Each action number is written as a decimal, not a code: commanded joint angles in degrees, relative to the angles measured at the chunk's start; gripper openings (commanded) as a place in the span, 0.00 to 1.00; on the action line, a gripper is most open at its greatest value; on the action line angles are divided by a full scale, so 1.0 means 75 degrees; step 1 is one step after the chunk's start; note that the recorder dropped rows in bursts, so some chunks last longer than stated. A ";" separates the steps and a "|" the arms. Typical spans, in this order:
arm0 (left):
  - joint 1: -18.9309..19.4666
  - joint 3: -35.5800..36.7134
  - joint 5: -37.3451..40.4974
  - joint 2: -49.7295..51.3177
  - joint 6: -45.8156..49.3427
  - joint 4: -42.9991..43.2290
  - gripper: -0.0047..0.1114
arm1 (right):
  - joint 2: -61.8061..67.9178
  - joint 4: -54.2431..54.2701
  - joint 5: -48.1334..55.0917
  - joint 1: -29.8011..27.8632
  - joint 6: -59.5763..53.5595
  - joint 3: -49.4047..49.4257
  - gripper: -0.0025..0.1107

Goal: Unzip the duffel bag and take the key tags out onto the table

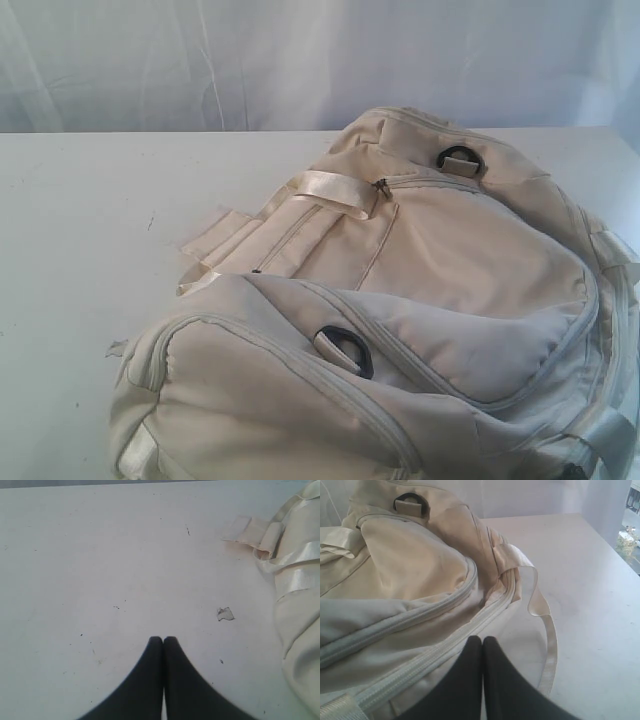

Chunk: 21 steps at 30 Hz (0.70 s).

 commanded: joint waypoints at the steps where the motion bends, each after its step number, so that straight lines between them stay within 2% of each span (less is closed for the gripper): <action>1: -0.0004 0.0028 0.0019 -0.0031 -0.0016 -0.0054 0.04 | -0.0024 0.0029 -0.0052 0.0027 0.0019 0.0009 0.02; 5: -0.0004 -0.0168 0.0245 -0.0031 -0.0016 -0.0054 0.04 | -0.0024 0.0029 -0.0052 0.0027 0.0019 0.0009 0.02; 11: -0.0004 -0.1786 0.1162 -0.0031 -0.0016 -0.0054 0.04 | -0.0024 0.0029 -0.0052 0.0027 0.0019 0.0009 0.02; 17: -0.0004 -0.3360 0.1170 -0.0031 -0.0016 -0.0054 0.04 | -0.0024 0.0029 -0.0052 0.0027 0.0019 0.0009 0.02; 21: -0.0004 -0.3928 0.1156 -0.0031 -0.0016 -0.0054 0.04 | -0.0024 0.0029 -0.0052 0.0027 0.0019 0.0009 0.02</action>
